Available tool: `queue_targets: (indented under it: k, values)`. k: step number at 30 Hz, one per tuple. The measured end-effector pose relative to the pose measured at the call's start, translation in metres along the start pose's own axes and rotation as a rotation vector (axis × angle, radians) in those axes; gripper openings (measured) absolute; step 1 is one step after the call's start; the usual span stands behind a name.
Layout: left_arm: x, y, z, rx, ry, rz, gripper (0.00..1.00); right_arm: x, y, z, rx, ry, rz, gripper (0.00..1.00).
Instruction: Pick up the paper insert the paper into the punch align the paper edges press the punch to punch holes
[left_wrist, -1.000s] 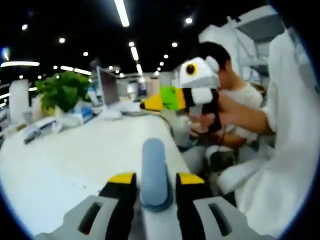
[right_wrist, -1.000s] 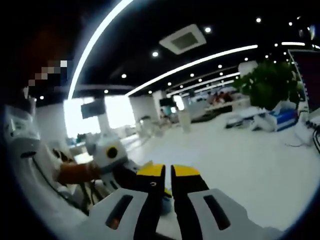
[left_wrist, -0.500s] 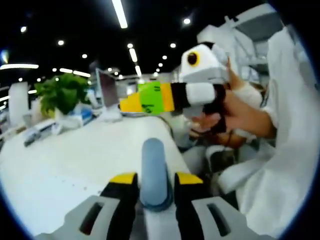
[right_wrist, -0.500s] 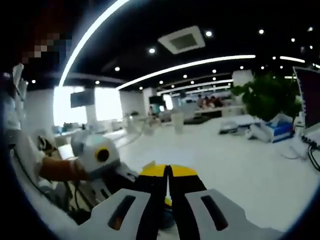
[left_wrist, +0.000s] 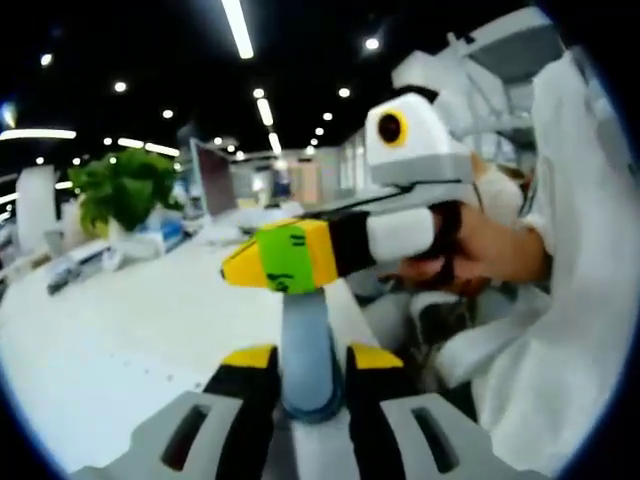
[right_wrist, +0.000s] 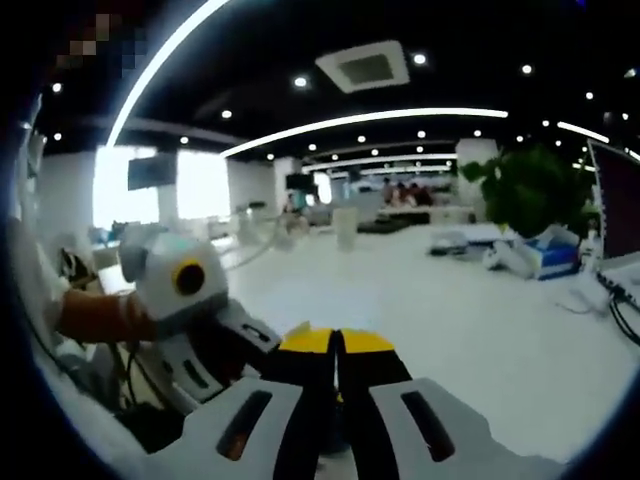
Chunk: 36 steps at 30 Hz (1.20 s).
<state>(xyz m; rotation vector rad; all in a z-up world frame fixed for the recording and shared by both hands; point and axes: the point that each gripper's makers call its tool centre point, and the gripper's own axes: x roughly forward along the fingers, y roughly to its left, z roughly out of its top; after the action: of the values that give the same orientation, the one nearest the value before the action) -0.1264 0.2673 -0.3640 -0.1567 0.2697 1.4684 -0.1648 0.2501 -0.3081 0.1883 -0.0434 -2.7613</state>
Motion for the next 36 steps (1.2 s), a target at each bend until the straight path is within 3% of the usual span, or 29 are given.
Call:
queue_targets:
  k: [5,10,14,15,24,29,30,36]
  values:
    - [0.0,0.0,0.0,-0.001,0.0,0.0,0.28,-0.002,-0.002,0.0,-0.013,-0.026,-0.029,0.03]
    - [0.0,0.0,0.0,-0.003,0.002,-0.001,0.28,-0.004,-0.008,-0.006,0.041,-0.024,-0.058,0.02]
    - [0.0,0.0,0.0,-0.004,0.004,-0.001,0.28,-0.005,-0.01,-0.008,0.011,-0.037,-0.089,0.02]
    - [0.0,0.0,0.0,-0.003,0.003,0.0,0.28,-0.006,-0.01,-0.008,0.056,-0.051,-0.088,0.02]
    - [-0.001,-0.003,0.0,-0.001,0.003,-0.003,0.28,-0.006,-0.015,-0.017,0.051,-0.039,-0.11,0.02]
    - [-0.001,-0.003,0.0,-0.001,0.002,-0.004,0.28,-0.006,-0.021,-0.037,0.067,-0.02,-0.129,0.02]
    - [-0.002,-0.003,0.0,-0.001,0.004,-0.003,0.28,-0.008,-0.021,-0.037,0.109,-0.035,-0.125,0.02]
    - [-0.001,-0.004,-0.001,-0.004,0.005,-0.005,0.28,-0.01,-0.022,-0.035,0.093,-0.055,-0.133,0.02]
